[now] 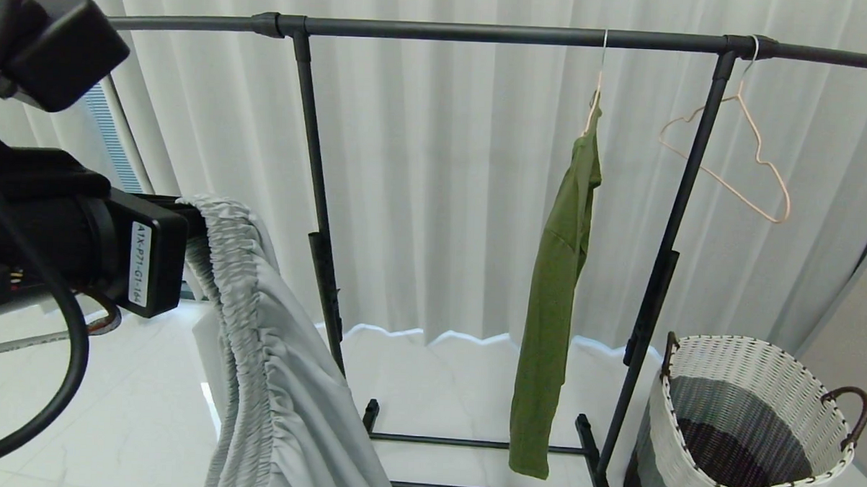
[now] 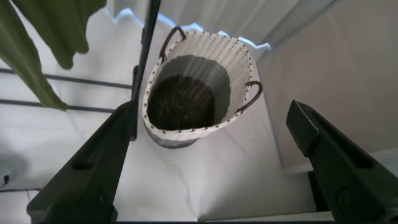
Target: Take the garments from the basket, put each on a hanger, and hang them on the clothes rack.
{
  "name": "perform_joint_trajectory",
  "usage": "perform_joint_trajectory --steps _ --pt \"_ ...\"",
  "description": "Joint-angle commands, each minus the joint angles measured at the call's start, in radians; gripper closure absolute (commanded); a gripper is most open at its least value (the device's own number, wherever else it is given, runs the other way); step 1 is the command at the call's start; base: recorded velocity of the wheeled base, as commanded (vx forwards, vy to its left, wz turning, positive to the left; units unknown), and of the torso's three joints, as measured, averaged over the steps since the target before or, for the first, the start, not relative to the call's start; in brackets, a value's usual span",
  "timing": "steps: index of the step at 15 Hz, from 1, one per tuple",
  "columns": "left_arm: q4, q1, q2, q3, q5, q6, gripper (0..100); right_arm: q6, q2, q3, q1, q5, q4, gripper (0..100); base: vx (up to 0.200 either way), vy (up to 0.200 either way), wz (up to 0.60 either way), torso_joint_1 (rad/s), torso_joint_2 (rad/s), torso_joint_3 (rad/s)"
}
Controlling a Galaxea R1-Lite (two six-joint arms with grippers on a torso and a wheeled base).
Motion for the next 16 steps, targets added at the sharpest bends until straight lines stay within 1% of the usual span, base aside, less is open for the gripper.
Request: perform_joint_trajectory --steps 1,3,5,8,16 --pt "-0.001 0.001 -0.015 0.008 0.000 0.000 100 0.010 0.001 0.004 -0.020 0.012 -0.003 0 0.000 0.000 0.00 0.076 -0.38 -0.290" --pt "-0.001 0.001 -0.023 0.009 0.000 0.011 100 0.021 0.001 0.004 -0.035 0.029 -0.004 0 0.000 0.000 0.00 0.107 -0.42 -0.315" --pt "-0.001 0.001 -0.024 0.009 0.000 0.015 100 0.050 0.003 0.004 -0.041 0.051 -0.011 0 0.000 0.000 0.00 0.136 -0.45 -0.320" --pt "-0.001 0.001 -0.021 0.009 0.000 0.017 100 0.087 0.012 0.005 -0.046 0.057 -0.026 0 0.000 0.000 0.00 0.159 -0.46 -0.312" --pt "-0.001 0.001 -0.015 0.009 0.000 0.017 100 0.094 0.035 0.007 -0.063 0.055 -0.029 0 0.000 0.000 0.00 0.187 -0.49 -0.301"
